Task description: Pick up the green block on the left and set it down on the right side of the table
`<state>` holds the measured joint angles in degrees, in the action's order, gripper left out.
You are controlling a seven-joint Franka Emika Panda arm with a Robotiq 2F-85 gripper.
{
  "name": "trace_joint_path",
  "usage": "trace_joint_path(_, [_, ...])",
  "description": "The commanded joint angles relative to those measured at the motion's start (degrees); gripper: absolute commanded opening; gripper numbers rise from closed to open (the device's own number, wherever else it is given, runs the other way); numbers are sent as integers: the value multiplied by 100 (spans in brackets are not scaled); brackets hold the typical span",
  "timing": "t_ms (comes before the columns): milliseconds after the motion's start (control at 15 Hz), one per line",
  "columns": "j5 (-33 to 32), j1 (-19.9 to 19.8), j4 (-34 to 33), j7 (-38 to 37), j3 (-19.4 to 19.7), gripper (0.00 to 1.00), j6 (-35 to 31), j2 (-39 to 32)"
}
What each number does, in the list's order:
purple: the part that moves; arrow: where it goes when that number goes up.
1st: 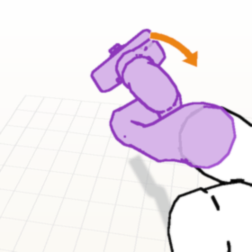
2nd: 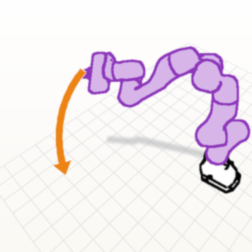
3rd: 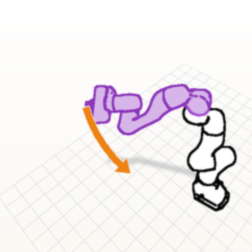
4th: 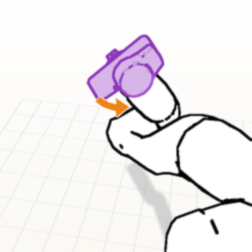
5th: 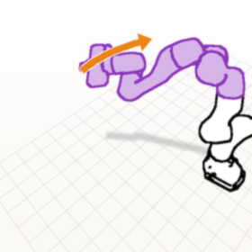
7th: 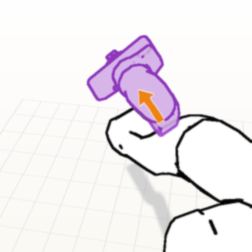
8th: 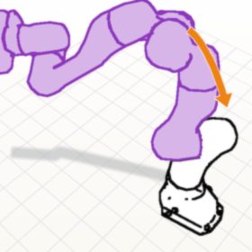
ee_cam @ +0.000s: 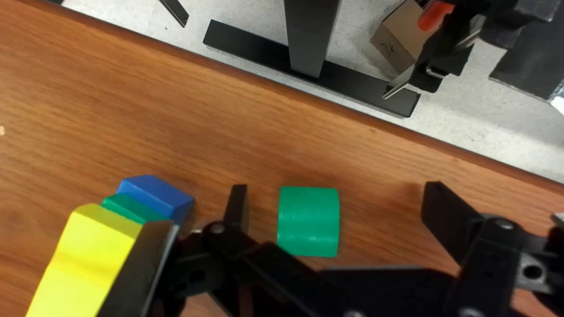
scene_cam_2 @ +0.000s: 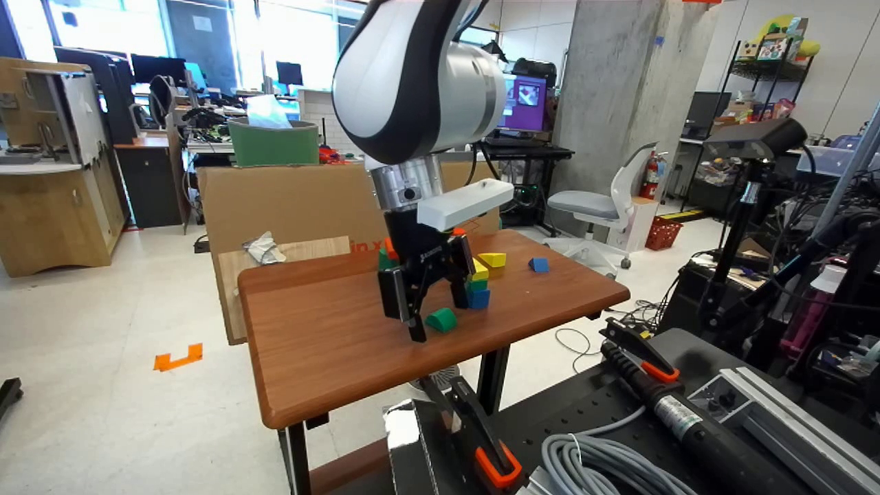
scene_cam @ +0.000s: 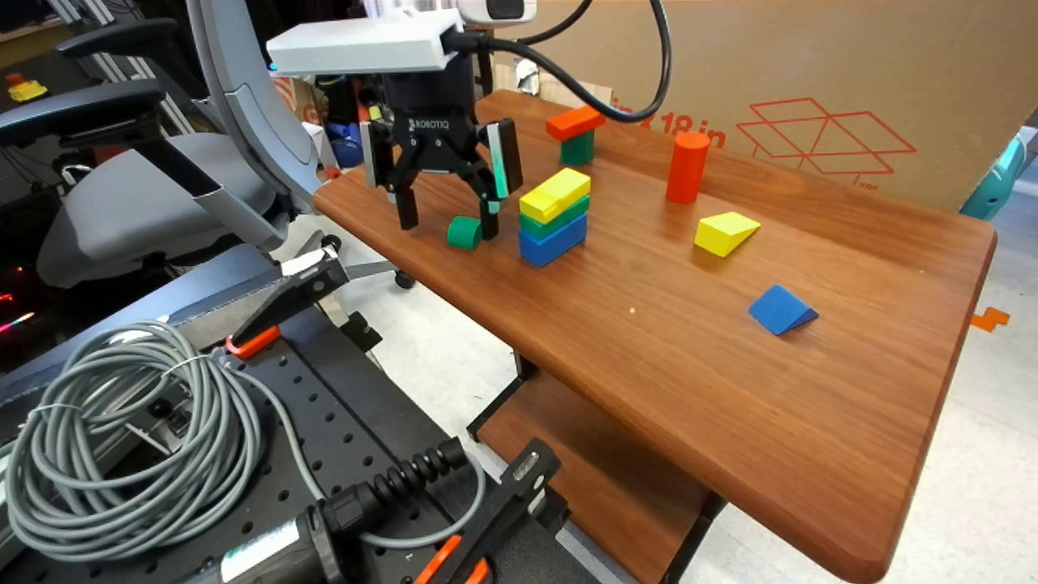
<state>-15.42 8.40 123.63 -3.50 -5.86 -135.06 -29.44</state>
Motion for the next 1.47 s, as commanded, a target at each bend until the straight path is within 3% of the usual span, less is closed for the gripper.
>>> trace_joint_path(0, [185, 86, -221, 191, -3, 100, -13, -242])
trace_joint_path(133, [127, 154, -267, 153, 35, 96, -43, -296])
trace_joint_path(200, [102, 170, -281, 146, 52, 72, -53, -291])
trace_joint_path(333, [114, 178, -305, 140, 61, 68, -47, -281])
trace_joint_path(800, [149, 171, -336, 133, 90, 15, -42, -205])
trace_joint_path(1200, [393, 129, -18, 158, -102, 10, -132, 326])
trace_joint_path(1400, [937, -36, 71, 325, -287, 10, -50, 742])
